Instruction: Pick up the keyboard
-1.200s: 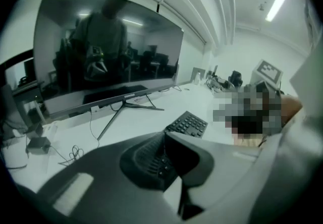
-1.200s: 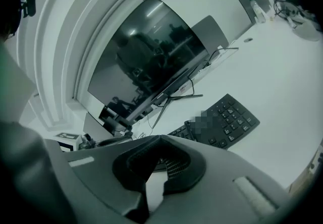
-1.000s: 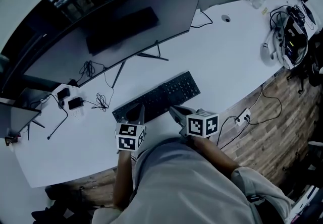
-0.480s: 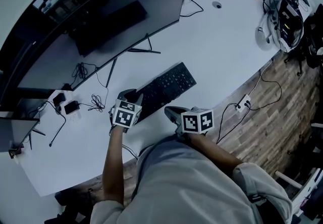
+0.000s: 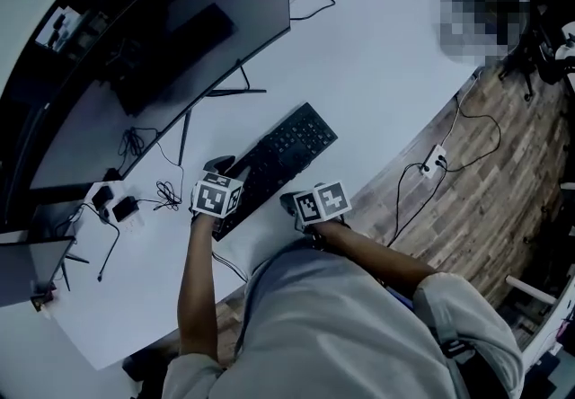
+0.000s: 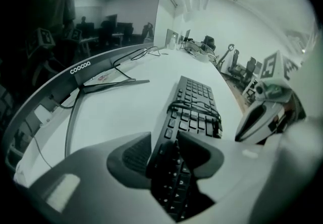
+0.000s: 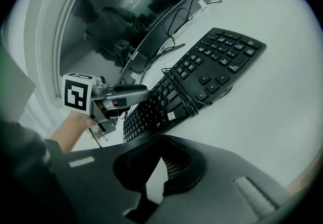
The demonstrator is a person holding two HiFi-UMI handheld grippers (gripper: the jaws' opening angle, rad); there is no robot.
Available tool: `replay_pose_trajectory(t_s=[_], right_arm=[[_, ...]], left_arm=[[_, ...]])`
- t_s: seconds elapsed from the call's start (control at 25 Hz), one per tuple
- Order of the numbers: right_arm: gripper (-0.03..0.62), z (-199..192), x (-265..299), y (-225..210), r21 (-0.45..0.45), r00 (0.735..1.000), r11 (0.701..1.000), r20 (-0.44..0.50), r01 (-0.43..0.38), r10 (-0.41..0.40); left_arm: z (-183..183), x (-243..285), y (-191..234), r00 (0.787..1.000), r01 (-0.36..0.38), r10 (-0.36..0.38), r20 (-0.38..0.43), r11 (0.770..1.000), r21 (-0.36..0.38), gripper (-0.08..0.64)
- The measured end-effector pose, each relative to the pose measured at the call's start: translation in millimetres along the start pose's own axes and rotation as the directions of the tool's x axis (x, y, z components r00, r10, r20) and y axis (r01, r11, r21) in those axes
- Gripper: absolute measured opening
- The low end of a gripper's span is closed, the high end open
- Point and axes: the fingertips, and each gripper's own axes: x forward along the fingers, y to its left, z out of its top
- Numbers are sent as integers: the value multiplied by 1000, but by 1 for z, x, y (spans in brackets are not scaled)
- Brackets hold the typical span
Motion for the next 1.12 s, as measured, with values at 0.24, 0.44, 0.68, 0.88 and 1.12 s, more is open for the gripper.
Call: replay_pose_trajectory(t_s=[0.24,0.44,0.68,0.88,1.12], right_arm=[[-11,-1,16,-4,86,1000,996,-14,-24,26],[-11,0,28,-3,96,998,995,-40,-38,42],[-11,1,34,-5,64,998,998,-65,-22,27],[-12,-5,37,-10,7,993,1000,-116,16,-15],[-12,0,37,-16,12,994,1000,-108,9,-7]], left_arm=[[1,13,-4,995,93,-94,-31,995,-33,0],[1,16,1,989,136,-137,-52,990,-32,0],[1,20,-3,983,172,-171,-69,985,9,0],[3,22,-6,971,229,-227,-79,973,8,0],[6,30,-18,940,322,-315,-130,946,37,0]])
